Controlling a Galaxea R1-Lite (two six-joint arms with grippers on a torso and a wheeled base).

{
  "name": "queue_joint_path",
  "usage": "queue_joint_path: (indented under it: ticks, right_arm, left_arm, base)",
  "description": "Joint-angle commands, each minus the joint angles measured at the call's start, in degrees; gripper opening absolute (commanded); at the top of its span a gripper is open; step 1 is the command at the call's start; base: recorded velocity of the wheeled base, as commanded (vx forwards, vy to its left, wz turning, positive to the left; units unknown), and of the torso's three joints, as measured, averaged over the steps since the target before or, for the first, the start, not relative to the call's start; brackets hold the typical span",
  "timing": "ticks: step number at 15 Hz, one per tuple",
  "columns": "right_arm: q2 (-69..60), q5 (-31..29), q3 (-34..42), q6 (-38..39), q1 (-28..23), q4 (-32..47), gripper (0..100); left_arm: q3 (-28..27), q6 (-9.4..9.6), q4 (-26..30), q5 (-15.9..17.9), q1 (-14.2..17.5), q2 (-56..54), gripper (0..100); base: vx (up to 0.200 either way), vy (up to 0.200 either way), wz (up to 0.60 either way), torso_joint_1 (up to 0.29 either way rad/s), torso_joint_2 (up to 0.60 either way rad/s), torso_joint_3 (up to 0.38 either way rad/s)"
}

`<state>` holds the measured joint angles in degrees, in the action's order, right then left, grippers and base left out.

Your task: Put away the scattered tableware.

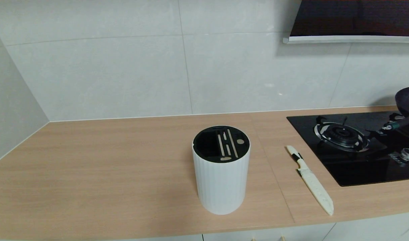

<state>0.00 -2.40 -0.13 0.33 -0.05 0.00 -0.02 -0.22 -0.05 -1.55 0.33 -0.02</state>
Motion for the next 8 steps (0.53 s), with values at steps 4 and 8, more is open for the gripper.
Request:
queue_joint_path:
  ticks: [4,8]
  right_arm:
    - [0.0,0.0,0.0,0.0,0.0,0.0,100]
    - [0.1,-0.1,0.0,0.1,0.0,0.0,100]
  left_arm:
    - [0.0,-0.04,0.0,0.1,0.0,0.0,100]
    - [0.0,-0.04,0.0,0.1,0.0,0.0,100]
  base:
    - [0.0,0.0,0.0,0.266,-0.56,-0.295]
    - [0.0,0.0,0.0,0.188,-0.39,-0.205]
